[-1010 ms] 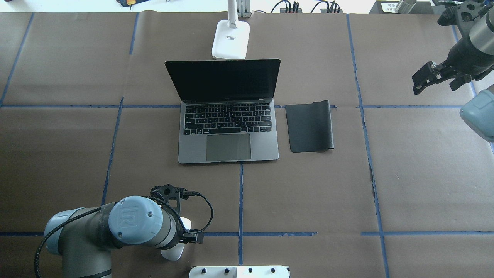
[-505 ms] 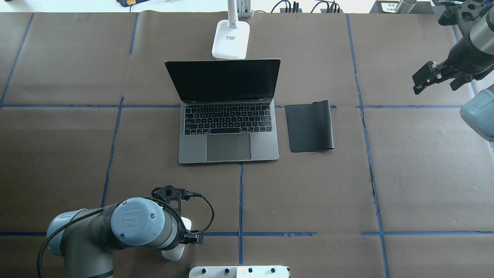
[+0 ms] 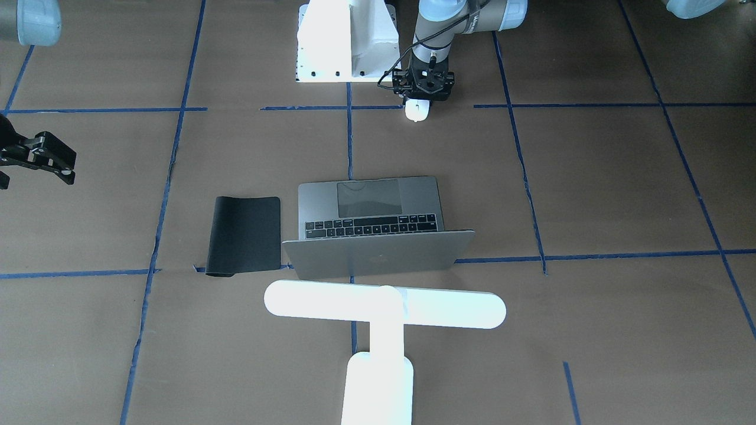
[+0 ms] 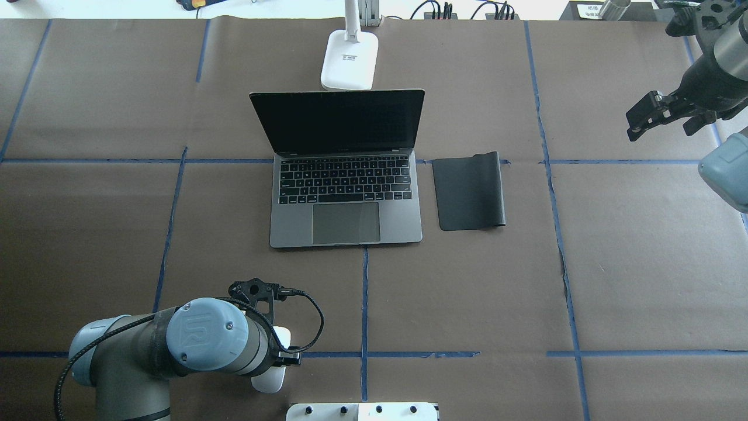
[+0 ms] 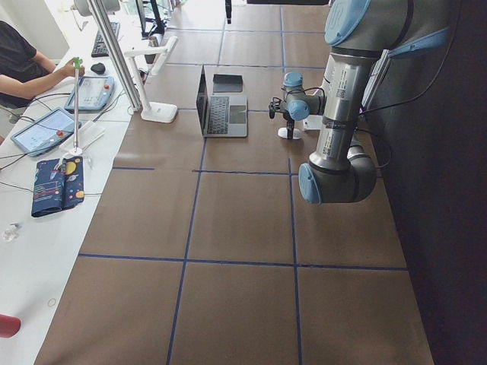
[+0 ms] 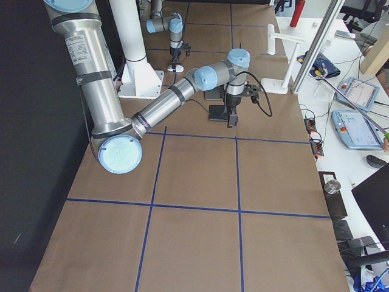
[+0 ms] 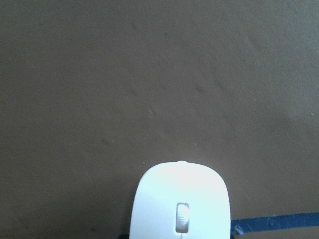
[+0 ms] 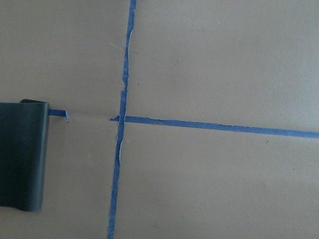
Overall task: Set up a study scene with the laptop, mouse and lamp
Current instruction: 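Lower the left gripper onto the white mouse and grasp it, then carry the white mouse with the left gripper onto the black mouse pad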
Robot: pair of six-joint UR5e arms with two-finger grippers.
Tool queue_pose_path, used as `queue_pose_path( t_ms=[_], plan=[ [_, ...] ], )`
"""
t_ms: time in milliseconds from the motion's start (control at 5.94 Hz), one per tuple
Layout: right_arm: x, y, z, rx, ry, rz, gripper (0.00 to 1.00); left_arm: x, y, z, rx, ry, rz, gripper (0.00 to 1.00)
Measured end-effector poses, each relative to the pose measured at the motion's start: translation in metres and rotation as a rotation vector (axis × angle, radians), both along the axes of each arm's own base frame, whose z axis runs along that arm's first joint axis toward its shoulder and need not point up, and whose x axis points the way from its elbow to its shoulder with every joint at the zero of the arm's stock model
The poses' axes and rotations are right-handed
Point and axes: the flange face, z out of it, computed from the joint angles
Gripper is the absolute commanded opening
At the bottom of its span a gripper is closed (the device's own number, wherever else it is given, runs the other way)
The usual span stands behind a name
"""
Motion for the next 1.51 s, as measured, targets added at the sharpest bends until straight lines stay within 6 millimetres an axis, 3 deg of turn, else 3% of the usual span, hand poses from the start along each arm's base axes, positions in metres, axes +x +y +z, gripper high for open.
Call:
queue_pose_path(
  t_ms=[337,673,842,1010,1178,1515],
  plan=[
    [0.003,-0.001,-0.002,0.003,-0.002,0.005,1.00,-0.031,-0.016,-0.031,0.002,0.014,-0.036,0.18],
    [0.006,0.001,-0.005,0.009,-0.008,0.008,1.00,-0.046,-0.055,-0.093,0.021,0.022,-0.097,0.17],
    [0.013,0.006,-0.002,0.013,-0.008,0.009,1.00,-0.035,-0.084,-0.118,0.045,0.037,-0.121,0.16],
    [0.031,0.012,0.014,0.030,0.003,-0.010,1.00,-0.001,-0.116,-0.143,0.062,0.054,-0.142,0.16],
    [0.066,0.018,0.044,0.057,0.022,-0.045,1.00,0.043,-0.146,-0.168,0.073,0.076,-0.158,0.16],
    [0.158,0.050,0.118,0.071,0.031,-0.086,1.00,0.098,-0.202,-0.229,0.087,0.122,-0.202,0.16]
  ],
)
